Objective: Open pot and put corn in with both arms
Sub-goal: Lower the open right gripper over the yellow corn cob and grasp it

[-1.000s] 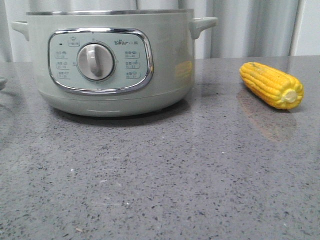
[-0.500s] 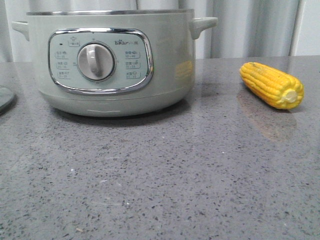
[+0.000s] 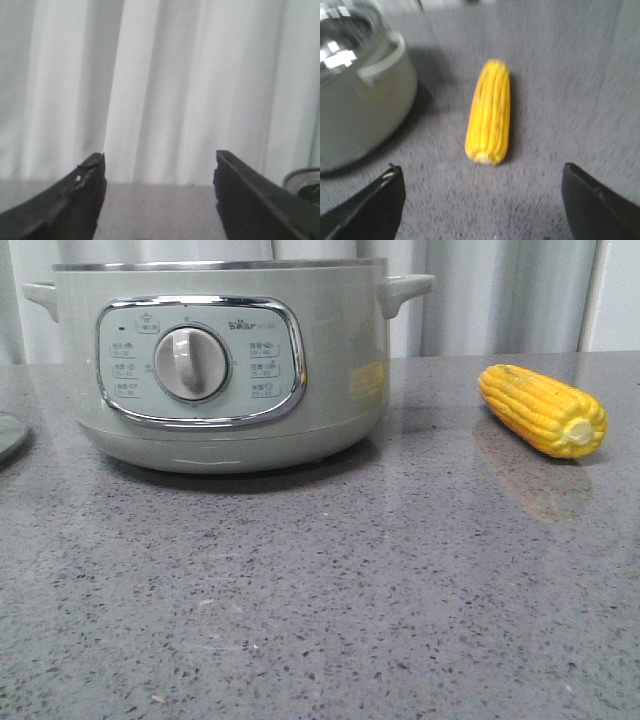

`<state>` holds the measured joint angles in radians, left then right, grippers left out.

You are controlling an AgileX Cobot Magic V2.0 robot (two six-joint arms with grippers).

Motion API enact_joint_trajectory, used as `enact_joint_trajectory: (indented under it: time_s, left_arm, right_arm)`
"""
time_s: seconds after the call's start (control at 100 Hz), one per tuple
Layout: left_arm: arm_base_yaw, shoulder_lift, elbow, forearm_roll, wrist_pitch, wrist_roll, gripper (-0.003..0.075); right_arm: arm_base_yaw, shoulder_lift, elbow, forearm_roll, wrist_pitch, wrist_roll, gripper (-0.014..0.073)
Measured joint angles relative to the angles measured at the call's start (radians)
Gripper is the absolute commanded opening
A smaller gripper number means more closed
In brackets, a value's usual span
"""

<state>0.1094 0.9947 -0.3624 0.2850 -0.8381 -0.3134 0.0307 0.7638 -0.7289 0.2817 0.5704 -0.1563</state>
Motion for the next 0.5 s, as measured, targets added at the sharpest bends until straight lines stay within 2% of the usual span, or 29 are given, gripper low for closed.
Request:
enact_joint_trajectory:
  time_s: [0.22,0.32,0.5]
  left_arm:
    - [-0.014,-0.289,0.0,0.213,0.075,-0.059,0.006]
    - [-0.032,-0.391,0.0,0.276,0.131,-0.088,-0.0015]
    - [-0.048,-0.553,0.0,0.357,0.184,-0.169,-0.002]
  right_arm:
    - [0.071,0.285,-0.14,0.004,0.035,-0.045,0.0529]
    - [0.084,0.407,-0.216,0.002,0.035,-0.05,0.0529]
    - [0.084,0.606,-0.313,-0.043,0.035,-0.053,0.0529]
